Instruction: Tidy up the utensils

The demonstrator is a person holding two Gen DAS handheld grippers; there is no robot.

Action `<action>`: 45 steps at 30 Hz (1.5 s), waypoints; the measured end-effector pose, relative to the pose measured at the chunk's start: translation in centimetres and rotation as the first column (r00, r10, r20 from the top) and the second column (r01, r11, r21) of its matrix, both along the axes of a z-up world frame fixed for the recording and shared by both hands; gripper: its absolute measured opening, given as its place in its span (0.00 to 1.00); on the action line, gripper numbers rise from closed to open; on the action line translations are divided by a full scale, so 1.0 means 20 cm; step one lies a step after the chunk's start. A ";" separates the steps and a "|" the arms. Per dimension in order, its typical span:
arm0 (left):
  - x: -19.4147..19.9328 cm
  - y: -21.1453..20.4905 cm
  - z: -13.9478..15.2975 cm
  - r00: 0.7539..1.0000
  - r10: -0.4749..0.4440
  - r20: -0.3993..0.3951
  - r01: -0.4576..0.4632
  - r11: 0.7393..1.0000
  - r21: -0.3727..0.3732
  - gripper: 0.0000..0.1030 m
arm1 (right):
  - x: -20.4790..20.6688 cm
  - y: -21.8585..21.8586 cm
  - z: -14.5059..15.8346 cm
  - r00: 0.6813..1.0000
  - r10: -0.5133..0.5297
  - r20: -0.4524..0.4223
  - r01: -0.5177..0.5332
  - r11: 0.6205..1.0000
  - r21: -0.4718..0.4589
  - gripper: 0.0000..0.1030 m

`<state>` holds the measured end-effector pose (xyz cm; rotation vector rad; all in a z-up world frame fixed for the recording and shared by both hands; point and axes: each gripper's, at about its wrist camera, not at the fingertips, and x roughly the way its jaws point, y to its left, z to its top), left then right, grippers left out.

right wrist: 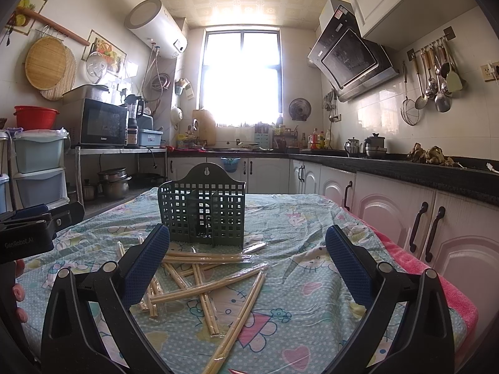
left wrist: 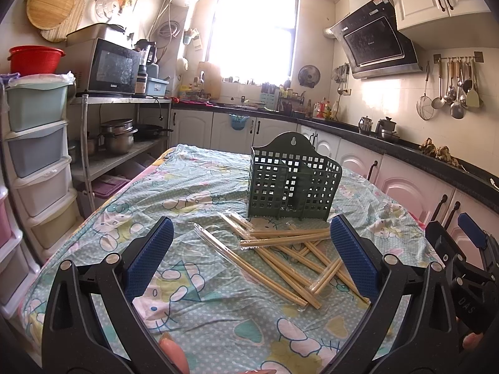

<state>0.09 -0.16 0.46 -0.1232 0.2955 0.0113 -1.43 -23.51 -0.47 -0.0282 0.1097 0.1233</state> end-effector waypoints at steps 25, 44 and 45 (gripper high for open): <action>0.02 0.00 -0.02 1.000 0.011 -0.016 -0.011 1.000 -0.002 0.90 | -0.01 0.04 -0.03 1.000 0.027 -0.011 -0.027 0.999 -0.017 0.94; 0.15 0.25 -0.03 0.985 0.102 -0.137 -0.112 0.991 -0.069 0.90 | 0.33 0.10 0.07 0.963 0.137 -0.233 -0.153 0.987 -0.053 0.94; 0.17 0.26 -0.02 0.984 0.105 -0.142 -0.116 0.991 -0.071 0.90 | 0.36 0.11 0.07 0.960 0.139 -0.243 -0.157 0.986 -0.059 0.94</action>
